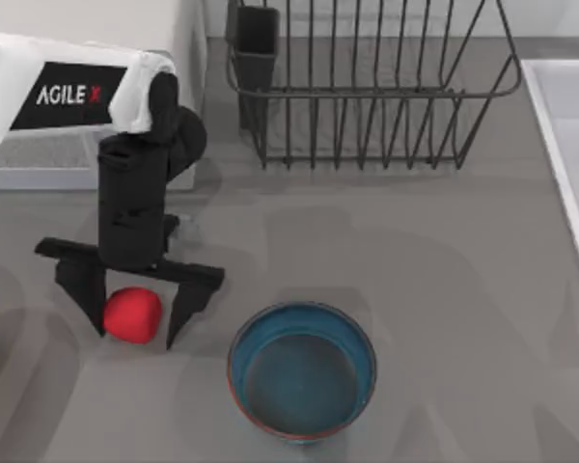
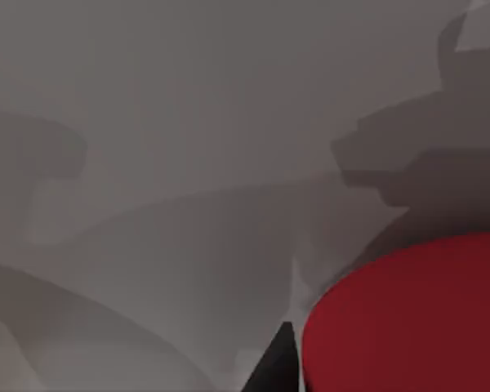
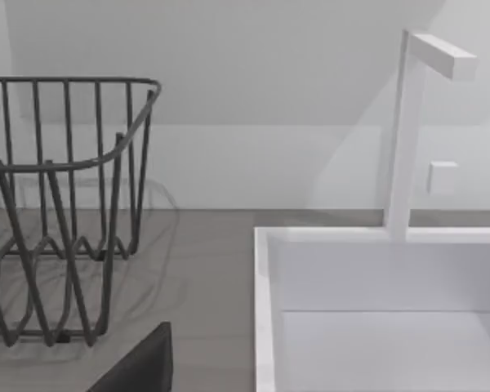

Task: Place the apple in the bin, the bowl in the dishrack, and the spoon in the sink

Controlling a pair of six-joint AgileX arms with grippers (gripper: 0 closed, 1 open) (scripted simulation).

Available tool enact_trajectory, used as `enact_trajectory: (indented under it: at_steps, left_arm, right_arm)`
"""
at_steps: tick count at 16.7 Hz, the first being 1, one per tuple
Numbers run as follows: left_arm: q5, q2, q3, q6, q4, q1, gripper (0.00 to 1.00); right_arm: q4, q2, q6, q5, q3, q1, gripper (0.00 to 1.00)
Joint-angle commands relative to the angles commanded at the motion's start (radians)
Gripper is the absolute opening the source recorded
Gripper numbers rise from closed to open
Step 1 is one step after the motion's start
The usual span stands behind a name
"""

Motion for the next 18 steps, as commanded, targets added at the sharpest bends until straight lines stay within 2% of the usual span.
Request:
enact_trajectory:
  at_steps: [4,5,12,13,14,18]
  left_arm:
    - [0.000,0.000,0.000,0.000,0.000,0.000,0.02]
    - [0.000,0.000,0.000,0.000,0.000,0.000,0.00]
    - [0.000,0.000,0.000,0.000,0.000,0.000,0.00]
    - [0.033,-0.020,0.003,-0.008,-0.009,-0.008,0.00]
    - [0.032,-0.021,0.003,-0.007,-0.011,-0.008,0.00]
    - [0.022,-0.058,0.045,-0.003,-0.092,-0.022,0.00]
  right_arm:
    - [0.000,0.000,0.000,0.000,0.000,0.000,1.00]
    - [0.000,0.000,0.000,0.000,0.000,0.000,1.00]
    - [0.000,0.000,0.000,0.000,0.000,0.000,1.00]
    - [0.000,0.000,0.000,0.000,0.000,0.000,1.00]
    - [0.000,0.000,0.000,0.000,0.000,0.000,1.00]
    - [0.000,0.000,0.000,0.000,0.000,0.000,1.00]
